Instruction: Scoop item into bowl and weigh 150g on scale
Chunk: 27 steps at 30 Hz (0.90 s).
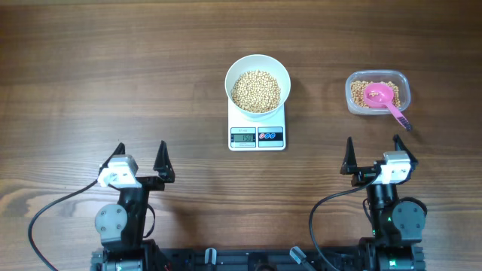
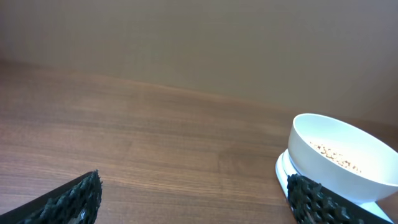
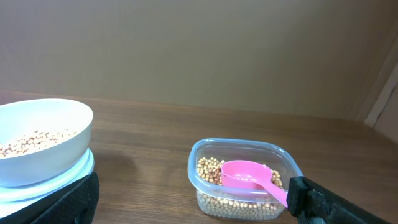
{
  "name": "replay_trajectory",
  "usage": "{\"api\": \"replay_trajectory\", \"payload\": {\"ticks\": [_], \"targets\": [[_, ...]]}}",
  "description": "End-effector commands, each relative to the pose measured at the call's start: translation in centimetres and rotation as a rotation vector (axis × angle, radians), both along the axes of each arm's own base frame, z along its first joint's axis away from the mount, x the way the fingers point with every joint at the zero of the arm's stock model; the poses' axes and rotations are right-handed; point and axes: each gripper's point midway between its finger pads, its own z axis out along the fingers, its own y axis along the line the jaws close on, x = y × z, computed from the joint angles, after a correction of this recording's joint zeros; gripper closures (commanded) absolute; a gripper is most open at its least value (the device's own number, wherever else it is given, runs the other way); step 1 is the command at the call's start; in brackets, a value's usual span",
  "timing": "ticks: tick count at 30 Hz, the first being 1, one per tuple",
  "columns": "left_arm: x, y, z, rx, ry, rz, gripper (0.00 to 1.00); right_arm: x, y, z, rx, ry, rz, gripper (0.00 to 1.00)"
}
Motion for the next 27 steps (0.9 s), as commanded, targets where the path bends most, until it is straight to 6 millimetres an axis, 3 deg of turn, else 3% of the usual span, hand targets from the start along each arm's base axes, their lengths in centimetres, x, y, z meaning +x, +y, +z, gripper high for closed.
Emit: {"api": "replay_trajectory", "payload": {"ticks": [1, 9, 19, 27], "targets": [[0.0, 0.0, -0.2, 0.015, -0.002, 0.001, 0.00, -0.1, 0.0, 0.2, 0.009, -0.012, 0.000, 0.00], [0.0, 0.0, -0.2, 0.055, -0.003, -0.004, 0.00, -0.1, 0.0, 0.2, 0.008, -0.012, 0.000, 0.01], [-0.1, 1.6, -0.4, 0.067, 0.010, 0.092, 0.00, -0.1, 0.0, 0.2, 0.008, -0.012, 0.000, 0.00], [0.0, 0.8, -0.4, 0.115, 0.008, 0.052, 0.00, -0.1, 0.0, 0.2, 0.009, -0.012, 0.000, 0.00]]}}
